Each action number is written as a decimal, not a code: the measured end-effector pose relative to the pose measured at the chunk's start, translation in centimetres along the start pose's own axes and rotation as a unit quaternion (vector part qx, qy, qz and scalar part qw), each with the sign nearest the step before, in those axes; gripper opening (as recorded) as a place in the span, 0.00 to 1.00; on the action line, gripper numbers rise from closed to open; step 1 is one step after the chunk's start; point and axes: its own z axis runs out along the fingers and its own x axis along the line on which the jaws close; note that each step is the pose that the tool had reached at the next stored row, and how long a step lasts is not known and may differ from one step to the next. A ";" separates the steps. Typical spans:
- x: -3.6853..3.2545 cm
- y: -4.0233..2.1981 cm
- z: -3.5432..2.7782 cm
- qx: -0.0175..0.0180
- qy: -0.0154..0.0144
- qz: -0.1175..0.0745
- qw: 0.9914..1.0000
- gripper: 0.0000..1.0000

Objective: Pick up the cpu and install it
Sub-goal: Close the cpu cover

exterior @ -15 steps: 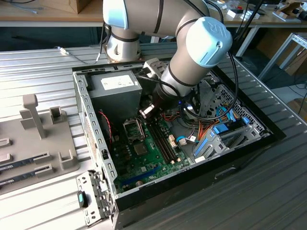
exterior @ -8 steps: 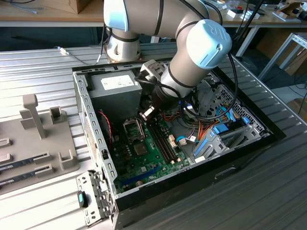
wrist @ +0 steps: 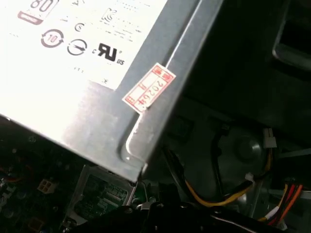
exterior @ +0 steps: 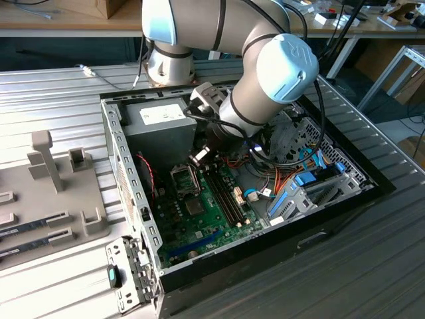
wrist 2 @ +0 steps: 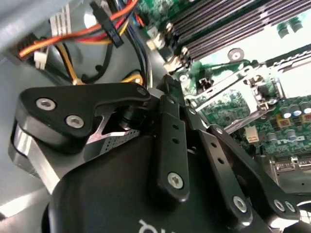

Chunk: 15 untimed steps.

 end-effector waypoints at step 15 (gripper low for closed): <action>0.32 -0.01 0.12 -0.009 0.019 -0.066 0.998 0.11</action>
